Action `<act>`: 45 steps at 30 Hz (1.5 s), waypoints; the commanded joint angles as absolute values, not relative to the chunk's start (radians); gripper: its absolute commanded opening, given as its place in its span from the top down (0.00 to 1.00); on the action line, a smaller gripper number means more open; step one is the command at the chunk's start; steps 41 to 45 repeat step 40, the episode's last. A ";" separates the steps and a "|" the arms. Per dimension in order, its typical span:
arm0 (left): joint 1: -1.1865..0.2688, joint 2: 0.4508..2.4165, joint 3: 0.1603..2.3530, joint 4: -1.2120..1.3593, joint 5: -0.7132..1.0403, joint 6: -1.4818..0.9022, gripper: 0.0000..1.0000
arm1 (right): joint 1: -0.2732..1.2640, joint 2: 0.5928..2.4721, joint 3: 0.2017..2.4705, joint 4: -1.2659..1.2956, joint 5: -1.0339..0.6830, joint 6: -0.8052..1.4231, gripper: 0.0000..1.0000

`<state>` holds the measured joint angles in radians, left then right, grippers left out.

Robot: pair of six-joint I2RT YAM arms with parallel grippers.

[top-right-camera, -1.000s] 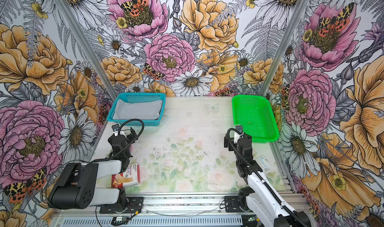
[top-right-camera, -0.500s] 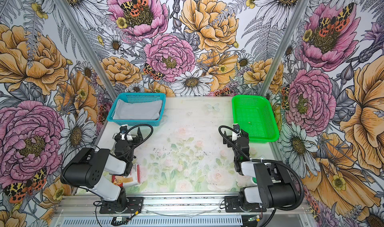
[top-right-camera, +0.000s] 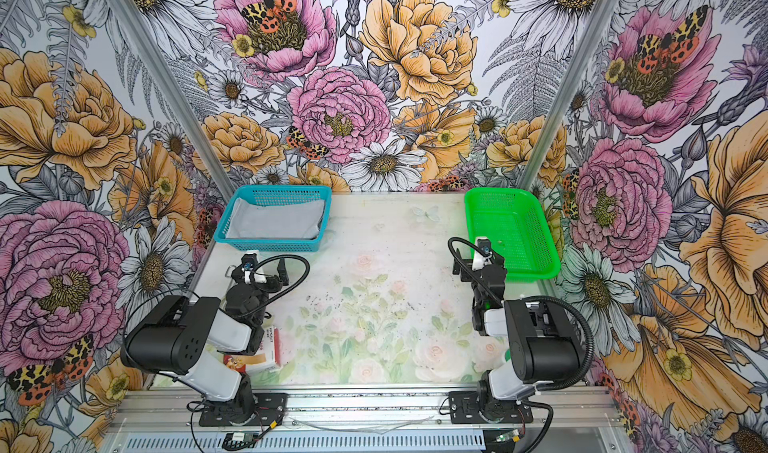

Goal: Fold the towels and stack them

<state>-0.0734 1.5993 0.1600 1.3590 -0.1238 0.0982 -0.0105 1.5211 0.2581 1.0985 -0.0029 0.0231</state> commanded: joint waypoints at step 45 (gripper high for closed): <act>-0.042 1.594 0.143 1.414 0.043 0.124 0.01 | -0.004 1.566 0.163 1.334 -0.059 0.005 0.01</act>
